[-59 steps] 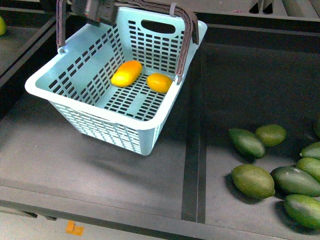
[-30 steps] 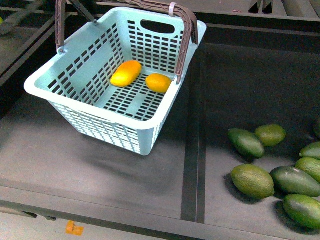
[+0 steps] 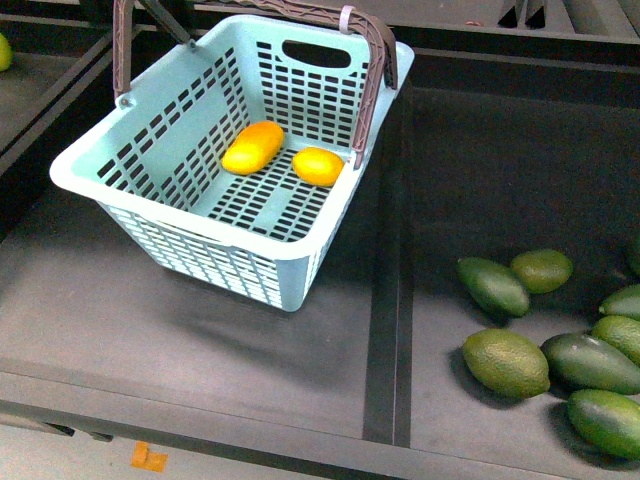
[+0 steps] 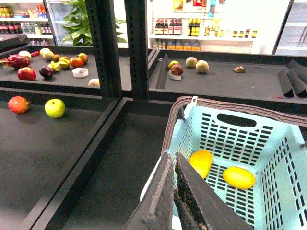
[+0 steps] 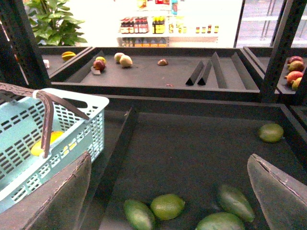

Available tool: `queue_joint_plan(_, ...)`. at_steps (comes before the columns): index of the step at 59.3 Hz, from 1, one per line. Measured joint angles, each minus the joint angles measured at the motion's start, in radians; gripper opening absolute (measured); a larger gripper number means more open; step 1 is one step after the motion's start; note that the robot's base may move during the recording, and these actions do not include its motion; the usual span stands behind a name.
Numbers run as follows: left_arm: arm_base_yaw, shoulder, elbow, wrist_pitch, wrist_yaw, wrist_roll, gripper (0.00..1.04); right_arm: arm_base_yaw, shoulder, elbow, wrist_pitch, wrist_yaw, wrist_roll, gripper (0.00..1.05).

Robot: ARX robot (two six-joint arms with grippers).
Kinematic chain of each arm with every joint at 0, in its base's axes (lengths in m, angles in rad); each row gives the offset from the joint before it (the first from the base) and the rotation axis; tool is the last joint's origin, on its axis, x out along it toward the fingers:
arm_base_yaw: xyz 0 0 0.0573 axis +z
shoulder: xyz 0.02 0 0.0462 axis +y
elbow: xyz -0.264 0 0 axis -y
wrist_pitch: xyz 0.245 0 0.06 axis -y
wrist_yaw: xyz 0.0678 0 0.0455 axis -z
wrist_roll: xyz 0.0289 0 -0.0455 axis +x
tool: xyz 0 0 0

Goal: Pick lemon and mango into basket

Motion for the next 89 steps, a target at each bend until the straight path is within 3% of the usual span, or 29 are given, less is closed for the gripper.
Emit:
queue_joint_plan(8,0.027,-0.059,-0.079,0.023,0.025,0.0,0.03,0.0,0.0,0.0,0.0,0.0,0.0,0.96)
queue_joint_plan(12,0.074,-0.113,-0.106,-0.02,0.094,0.003,0.03,0.0,0.0,0.0,0.0,0.0,0.0,0.96)
queue_joint_plan(17,0.104,-0.199,-0.122,-0.08,0.097,0.003,0.03,0.0,0.0,0.0,0.0,0.0,0.0,0.96)
queue_joint_plan(51,0.105,-0.692,-0.158,-0.514,0.103,0.004,0.03,0.0,0.0,0.0,0.0,0.0,0.0,0.96)
queue_joint_plan(89,0.105,-0.953,-0.158,-0.771,0.103,0.004,0.03,0.0,0.0,0.0,0.0,0.0,0.0,0.96)
